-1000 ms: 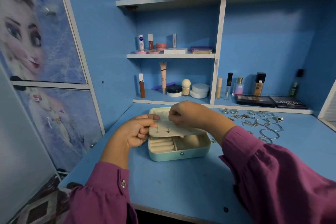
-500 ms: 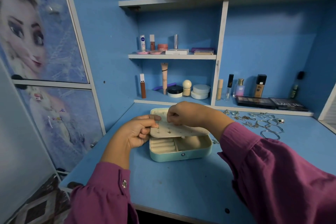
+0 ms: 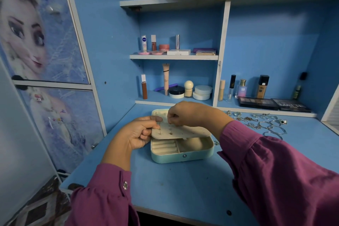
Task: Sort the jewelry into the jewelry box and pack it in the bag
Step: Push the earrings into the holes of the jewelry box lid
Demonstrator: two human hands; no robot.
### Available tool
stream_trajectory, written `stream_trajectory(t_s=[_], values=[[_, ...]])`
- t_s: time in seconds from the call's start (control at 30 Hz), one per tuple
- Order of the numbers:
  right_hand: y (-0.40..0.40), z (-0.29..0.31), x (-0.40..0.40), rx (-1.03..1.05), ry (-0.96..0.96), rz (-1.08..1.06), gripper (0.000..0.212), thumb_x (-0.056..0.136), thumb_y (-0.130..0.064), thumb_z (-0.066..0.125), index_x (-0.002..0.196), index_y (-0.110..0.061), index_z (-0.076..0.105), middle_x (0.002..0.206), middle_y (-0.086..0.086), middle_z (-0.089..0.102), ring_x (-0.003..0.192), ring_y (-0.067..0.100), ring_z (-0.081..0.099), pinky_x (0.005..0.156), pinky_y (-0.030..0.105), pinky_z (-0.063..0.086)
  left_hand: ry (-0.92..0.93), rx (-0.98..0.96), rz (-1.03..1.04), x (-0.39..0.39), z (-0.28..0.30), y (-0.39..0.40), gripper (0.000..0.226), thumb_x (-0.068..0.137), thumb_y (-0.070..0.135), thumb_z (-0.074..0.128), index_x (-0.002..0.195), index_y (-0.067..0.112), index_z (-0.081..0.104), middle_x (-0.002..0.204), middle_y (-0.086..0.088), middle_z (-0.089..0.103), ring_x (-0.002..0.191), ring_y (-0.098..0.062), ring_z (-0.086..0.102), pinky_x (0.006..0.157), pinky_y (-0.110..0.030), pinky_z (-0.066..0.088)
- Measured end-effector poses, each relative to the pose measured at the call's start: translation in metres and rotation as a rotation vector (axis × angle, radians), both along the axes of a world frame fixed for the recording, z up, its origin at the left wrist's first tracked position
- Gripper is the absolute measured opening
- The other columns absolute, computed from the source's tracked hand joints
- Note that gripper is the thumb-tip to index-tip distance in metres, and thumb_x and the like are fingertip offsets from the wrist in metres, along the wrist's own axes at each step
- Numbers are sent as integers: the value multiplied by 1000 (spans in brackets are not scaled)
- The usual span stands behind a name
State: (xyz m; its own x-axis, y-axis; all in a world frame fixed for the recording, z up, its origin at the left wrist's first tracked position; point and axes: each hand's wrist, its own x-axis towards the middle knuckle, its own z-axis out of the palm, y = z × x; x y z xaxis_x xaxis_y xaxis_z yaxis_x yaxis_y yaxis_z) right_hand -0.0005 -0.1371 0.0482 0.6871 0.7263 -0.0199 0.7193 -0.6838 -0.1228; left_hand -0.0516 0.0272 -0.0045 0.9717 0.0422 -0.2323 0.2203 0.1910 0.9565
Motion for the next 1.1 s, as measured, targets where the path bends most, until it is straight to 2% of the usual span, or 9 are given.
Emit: stream_trajectory(t_s=[0.13,0.33,0.57,0.73,0.83,0.97,1.1], values=[[1,4,-2,-43,-20,24,20,96,-19,46,104,-15,64,93,-2,58,82,14,52,72,27,42,-1,1,2,-1,0,0,24,89,-11,44,89,9,58,40,9,39,24,-1,25,25,-9,18],[9,12,-7,-163,-134,85,19,93,-13,46,101,-10,63,88,1,51,79,17,45,52,20,28,6,3,8,0,0,0,24,89,-11,45,89,9,58,39,9,38,24,-2,24,25,-10,17],[19,16,-7,-243,-155,100,21,92,-11,46,101,-5,64,89,6,51,76,18,43,50,22,26,9,10,5,-1,1,-2,25,90,-11,43,89,10,57,36,10,37,23,-1,21,25,-9,15],[17,12,-3,-226,-125,85,23,94,-14,47,105,-6,65,107,12,62,81,19,48,54,22,31,9,9,5,0,0,-1,24,90,-11,43,89,10,57,37,9,38,23,-1,21,25,-9,16],[17,9,-4,-219,-121,83,23,94,-15,48,106,-6,65,107,11,62,84,20,50,55,23,31,11,15,4,0,0,-2,25,90,-11,43,89,9,57,37,9,37,24,-1,22,25,-10,16],[13,10,-3,-146,-48,79,20,92,-12,52,102,-7,68,97,6,64,80,15,52,55,18,33,12,3,8,1,-1,0,24,90,-11,44,88,10,57,38,9,37,24,-1,22,25,-10,16],[1,13,2,62,170,-29,18,91,-7,53,102,-9,67,79,-4,67,69,6,61,49,10,41,9,-5,6,1,-2,1,24,89,-11,45,88,9,58,41,9,38,24,-1,23,25,-9,16]])
